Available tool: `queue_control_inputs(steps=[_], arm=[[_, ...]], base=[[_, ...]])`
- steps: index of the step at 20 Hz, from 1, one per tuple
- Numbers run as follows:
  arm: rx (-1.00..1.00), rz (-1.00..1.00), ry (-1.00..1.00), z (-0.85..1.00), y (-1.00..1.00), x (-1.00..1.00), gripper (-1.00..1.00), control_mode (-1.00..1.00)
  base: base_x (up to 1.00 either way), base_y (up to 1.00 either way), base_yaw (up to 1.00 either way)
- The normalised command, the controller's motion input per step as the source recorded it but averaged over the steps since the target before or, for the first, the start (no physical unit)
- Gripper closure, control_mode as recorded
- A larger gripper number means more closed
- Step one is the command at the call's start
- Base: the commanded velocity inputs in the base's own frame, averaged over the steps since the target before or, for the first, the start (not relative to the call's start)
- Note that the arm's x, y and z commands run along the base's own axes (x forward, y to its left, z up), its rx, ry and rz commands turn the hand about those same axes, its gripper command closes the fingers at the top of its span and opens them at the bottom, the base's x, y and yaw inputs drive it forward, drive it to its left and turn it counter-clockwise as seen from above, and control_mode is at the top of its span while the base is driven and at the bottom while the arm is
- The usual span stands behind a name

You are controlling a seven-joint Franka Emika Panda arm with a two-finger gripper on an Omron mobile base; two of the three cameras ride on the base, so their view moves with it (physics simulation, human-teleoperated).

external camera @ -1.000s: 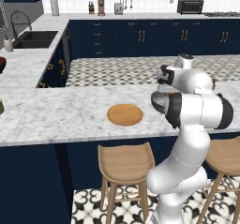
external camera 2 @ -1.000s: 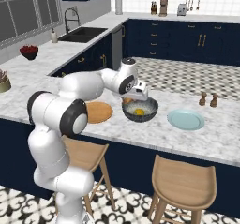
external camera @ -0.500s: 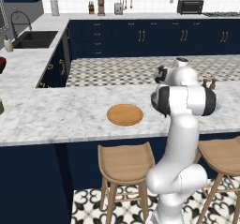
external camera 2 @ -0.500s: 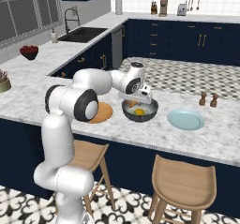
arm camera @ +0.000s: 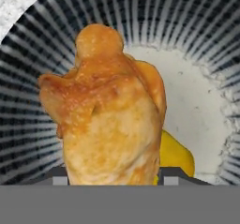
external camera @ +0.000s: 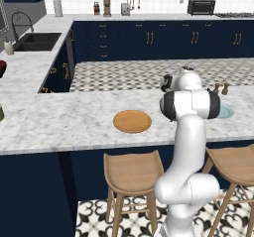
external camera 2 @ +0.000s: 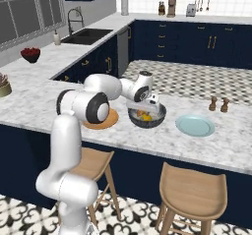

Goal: Pick the chicken drumstick and lemon from their plates and place them in the bowl. Then put the bowl in the fridge.

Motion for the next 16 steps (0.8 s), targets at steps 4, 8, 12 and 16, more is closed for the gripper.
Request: queue_control_inputs(steps=[4, 8, 12, 16], arm=[[0.00, 0.00, 0.00, -0.05, 0.00, 0.09, -1.00, -1.00], [0.00, -0.01, -0.03, 0.00, 0.00, 0.01, -1.00, -1.00], [0.00, -0.04, -0.05, 0.04, -0.01, -0.16, -1.00, -1.00], [0.00, -0.21, -0.05, 0.36, 0.00, -0.51, -1.00, -1.00]], base=[[0.00, 0.00, 0.00], [0.00, 0.00, 0.00], [0.00, 0.00, 0.00], [0.00, 0.00, 0.00]])
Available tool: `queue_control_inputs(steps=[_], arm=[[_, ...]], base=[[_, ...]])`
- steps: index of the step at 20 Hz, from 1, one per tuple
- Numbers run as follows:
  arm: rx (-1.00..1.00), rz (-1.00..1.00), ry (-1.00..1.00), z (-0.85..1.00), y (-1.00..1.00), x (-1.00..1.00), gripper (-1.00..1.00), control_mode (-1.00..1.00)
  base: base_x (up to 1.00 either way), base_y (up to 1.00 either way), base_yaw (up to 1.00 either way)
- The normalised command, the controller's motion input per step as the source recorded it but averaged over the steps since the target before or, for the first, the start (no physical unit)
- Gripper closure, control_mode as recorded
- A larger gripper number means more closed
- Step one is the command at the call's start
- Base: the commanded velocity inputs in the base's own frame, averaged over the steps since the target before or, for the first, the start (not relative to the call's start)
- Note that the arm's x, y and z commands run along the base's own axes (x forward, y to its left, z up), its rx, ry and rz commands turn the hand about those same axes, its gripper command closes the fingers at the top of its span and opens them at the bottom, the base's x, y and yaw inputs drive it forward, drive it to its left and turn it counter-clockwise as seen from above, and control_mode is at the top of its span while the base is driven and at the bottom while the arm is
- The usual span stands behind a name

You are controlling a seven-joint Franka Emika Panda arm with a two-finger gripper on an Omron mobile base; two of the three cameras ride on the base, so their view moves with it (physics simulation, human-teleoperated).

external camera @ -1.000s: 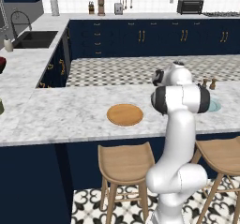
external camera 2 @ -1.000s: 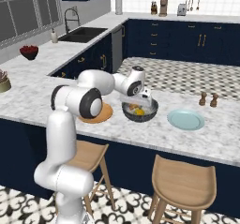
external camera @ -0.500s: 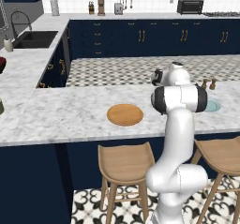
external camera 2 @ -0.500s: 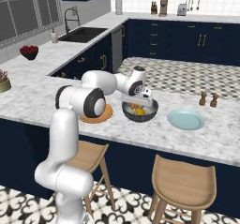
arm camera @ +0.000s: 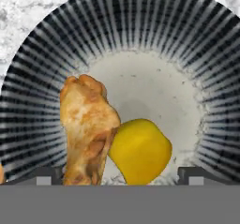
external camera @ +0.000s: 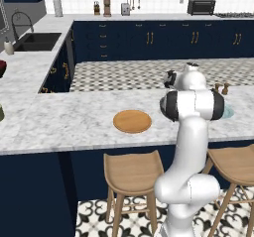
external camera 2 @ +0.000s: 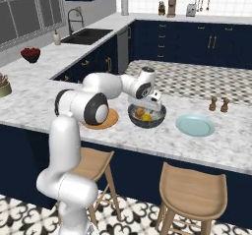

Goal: Pick the chicken drumstick and lemon from their plates and place them in the bowl. Then put the bowl in the fridge.

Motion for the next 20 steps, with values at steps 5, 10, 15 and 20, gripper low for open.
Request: queue_control_inputs(steps=[5, 10, 15, 20], arm=[[0.00, -0.31, 0.00, 0.45, -0.11, -0.49, -1.00, -1.00], [0.00, -0.35, 0.00, 0.06, -0.38, -0.51, -1.00, -1.00], [0.05, -0.21, 0.05, 0.00, -0.64, -0.27, -1.00, -1.00], [0.09, -0.03, -0.02, -0.03, -0.19, -0.05, -1.00, -1.00]], base=[[0.00, 0.00, 0.00], [0.00, 0.00, 0.00], [0.00, 0.00, 0.00], [0.00, 0.00, 0.00]])
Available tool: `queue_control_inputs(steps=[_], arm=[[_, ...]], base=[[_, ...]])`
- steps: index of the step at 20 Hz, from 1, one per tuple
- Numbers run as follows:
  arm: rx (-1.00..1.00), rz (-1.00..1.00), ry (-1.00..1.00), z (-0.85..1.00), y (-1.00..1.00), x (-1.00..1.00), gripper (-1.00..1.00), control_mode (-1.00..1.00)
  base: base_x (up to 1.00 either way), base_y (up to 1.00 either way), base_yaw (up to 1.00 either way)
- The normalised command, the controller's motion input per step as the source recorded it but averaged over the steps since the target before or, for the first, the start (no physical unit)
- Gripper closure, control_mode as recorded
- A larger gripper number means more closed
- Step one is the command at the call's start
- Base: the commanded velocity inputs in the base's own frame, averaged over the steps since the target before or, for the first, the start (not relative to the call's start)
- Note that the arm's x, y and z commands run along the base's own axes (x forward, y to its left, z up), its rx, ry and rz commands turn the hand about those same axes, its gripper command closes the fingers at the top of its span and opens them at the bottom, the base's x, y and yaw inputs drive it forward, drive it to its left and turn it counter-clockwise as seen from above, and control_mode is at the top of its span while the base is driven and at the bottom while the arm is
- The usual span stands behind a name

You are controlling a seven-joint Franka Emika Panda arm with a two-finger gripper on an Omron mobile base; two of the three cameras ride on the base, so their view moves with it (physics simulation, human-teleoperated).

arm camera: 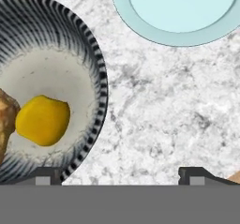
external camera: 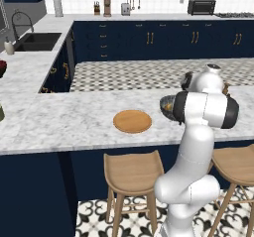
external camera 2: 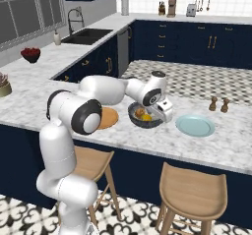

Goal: Pick the chicken drumstick and lemon from their plates and place them in the bowl. Then put the bowl in the fridge.

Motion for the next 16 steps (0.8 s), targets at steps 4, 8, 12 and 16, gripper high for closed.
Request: queue_control_inputs(steps=[4, 8, 12, 16], arm=[[0.10, 0.00, -0.06, -0.16, -0.02, 0.02, -1.00, -1.00], [0.04, 0.00, 0.02, -0.40, 0.03, 0.09, -1.00, -1.00], [0.01, 0.00, 0.02, -0.20, 0.03, 0.35, -1.00, -1.00], [0.00, 0.02, 0.00, -0.25, 0.15, 0.33, -1.00, -1.00]], base=[[0.00, 0.00, 0.00], [0.00, 0.00, 0.00], [0.00, 0.00, 0.00], [0.00, 0.00, 0.00]])
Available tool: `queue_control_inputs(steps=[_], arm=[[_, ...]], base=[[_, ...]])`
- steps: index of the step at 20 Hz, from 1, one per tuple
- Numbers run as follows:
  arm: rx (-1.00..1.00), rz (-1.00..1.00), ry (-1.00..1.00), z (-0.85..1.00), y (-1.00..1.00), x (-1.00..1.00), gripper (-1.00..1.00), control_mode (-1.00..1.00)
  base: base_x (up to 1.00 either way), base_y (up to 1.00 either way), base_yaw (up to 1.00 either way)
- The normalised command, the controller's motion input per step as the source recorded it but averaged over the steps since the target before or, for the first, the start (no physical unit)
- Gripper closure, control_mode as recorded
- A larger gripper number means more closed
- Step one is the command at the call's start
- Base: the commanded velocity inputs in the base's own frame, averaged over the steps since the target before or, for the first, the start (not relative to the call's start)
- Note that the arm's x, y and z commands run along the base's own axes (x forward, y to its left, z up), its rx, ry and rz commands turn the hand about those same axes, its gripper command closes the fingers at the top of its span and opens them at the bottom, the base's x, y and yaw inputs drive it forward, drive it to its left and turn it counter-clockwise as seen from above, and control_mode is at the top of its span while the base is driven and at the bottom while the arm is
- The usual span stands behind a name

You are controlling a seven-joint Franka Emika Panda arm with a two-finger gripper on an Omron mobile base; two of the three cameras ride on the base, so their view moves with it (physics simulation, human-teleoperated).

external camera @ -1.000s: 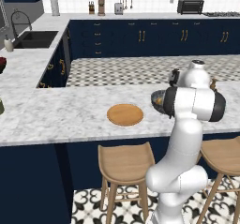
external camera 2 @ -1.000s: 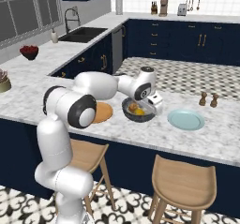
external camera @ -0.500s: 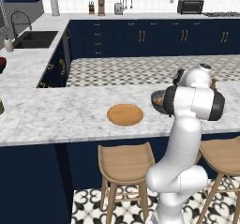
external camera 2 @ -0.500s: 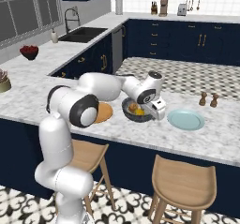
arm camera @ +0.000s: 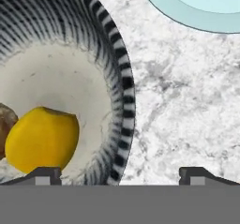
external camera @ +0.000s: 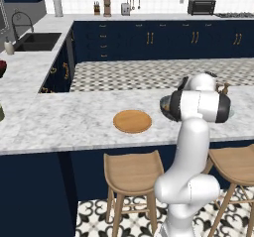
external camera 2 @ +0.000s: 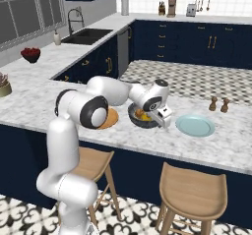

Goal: Pick the chicken drumstick and lemon from their plates and place them in the bowl. Then put the bowl in the fridge.

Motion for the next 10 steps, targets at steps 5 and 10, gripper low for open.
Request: queue_control_inputs(steps=[5, 10], arm=[[0.00, 0.02, 0.00, -0.25, 0.12, 0.33, -1.00, -1.00], [0.00, 0.02, 0.00, -0.23, 0.12, 0.14, 1.00, -1.00]], base=[[0.00, 0.00, 0.00], [0.00, 0.00, 0.00]])
